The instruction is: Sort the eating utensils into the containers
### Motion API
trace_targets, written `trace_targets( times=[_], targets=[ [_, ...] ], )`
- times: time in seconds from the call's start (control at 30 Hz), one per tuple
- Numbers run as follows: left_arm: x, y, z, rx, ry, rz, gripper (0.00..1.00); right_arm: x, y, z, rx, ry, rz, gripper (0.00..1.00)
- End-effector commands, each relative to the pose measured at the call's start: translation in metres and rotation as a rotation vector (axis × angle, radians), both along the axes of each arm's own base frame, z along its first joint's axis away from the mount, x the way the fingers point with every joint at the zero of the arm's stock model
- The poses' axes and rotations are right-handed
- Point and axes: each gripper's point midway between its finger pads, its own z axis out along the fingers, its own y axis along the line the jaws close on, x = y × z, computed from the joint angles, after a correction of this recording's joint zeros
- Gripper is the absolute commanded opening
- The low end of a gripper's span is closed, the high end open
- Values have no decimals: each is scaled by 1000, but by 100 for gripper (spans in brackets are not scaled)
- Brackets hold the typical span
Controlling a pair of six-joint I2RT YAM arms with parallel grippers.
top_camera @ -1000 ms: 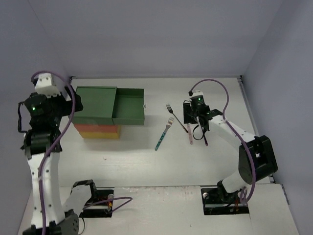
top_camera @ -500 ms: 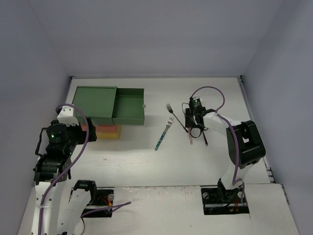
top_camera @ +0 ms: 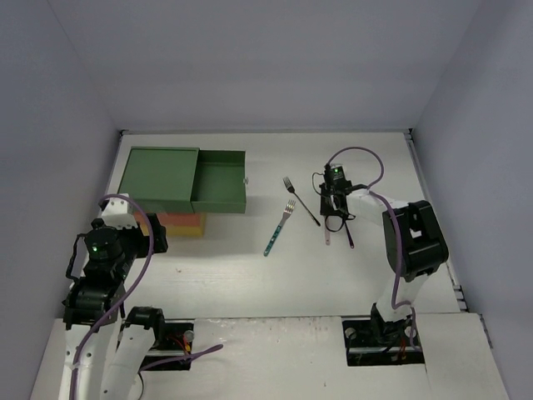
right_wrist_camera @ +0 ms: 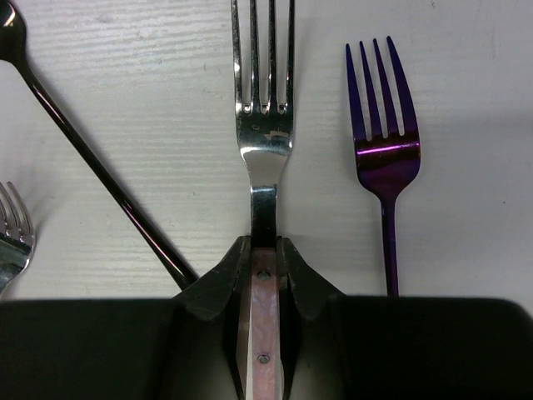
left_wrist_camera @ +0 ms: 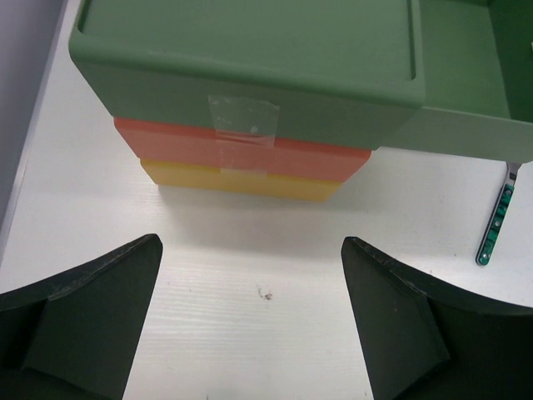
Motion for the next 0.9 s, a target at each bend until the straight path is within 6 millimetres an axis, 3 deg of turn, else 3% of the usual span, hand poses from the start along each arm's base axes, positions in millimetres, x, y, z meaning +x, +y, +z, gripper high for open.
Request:
trace_targets(
  times=[0.0,0.1,0.2,0.33,0.4,0.53,0.67,0.73,0.87],
  targets=[
    [10,-1,14,-18,-63,10,87,28,10,40,45,-118,35,0],
    [10,-1,15,-15,-71,9,87,35,23,79,84,-205,102,0],
    [11,-2,15,-14,-71,5,87,42,44,144,120,-354,184,0],
    [12,-2,13,-12,-67,5,87,45,91,253,174,-591,312,0],
    [12,-2,13,-12,-65,5,87,41,127,305,214,-695,387,0],
    [13,-2,12,-12,-60,5,87,40,186,361,311,-790,501,0],
    [13,-2,11,-11,-58,5,87,36,245,385,383,-828,619,0],
    [14,-2,11,-10,-55,4,87,34,270,387,399,-837,671,0],
    [15,-2,10,-10,-50,4,87,33,311,369,411,-810,732,0]
  ],
)
